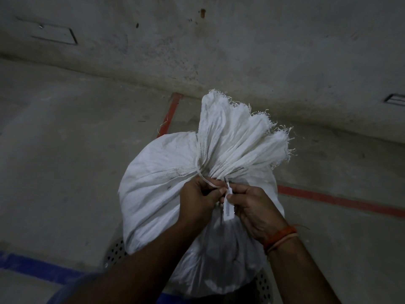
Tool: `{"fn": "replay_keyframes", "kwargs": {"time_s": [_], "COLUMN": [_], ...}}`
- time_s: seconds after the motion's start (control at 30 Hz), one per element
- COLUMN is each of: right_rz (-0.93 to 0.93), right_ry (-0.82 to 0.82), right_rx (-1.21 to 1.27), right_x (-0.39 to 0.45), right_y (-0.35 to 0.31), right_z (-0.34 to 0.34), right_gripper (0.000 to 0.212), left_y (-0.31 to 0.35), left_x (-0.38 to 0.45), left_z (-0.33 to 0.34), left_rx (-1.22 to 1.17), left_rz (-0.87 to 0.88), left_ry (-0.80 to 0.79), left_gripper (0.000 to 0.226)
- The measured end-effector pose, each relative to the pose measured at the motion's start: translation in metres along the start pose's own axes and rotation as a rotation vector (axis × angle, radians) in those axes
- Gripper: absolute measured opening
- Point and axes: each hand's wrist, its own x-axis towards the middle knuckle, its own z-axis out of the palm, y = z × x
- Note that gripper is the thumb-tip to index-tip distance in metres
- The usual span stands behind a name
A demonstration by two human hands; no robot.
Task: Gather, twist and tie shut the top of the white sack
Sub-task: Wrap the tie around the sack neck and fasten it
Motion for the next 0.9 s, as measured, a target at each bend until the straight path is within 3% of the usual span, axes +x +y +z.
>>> {"fn": "replay_keyframes", "kwargs": {"time_s": [0.4,0.6,0.73,0.9], "right_rz": [-0.085,-0.054,-0.012,-0.190], "right_ry": [0.012,0.028,-0.085,-0.070], "right_rx": [-0.065,0.066,0.195,-0.042], "right_x": [-0.0019,0.0012,0.0035,-0.0003], "right_y": [0.0050,0.0049,0.0016,0.0052], "right_z": [-0.0003,0.0015,-0.0028,-0.0049], "right_gripper": [0.037,0.040,0.043,0.027], "left_y": [-0.0007,0.0014,0.0034,-0.0024], "left_x": [0.0006,0.0022,0.0033,0.0076], "left_z": [0.0008,-0.0016,-0.0022,-0.0054], "left_rx": [0.046,0.138,0.072,0.051], "left_rz": [0.016,0.087,0.041,0.000], "left_ry": [-0.009,-0.008,0.021,0.015], "left_gripper": [0.009,0.010,0.008,0.004]}}
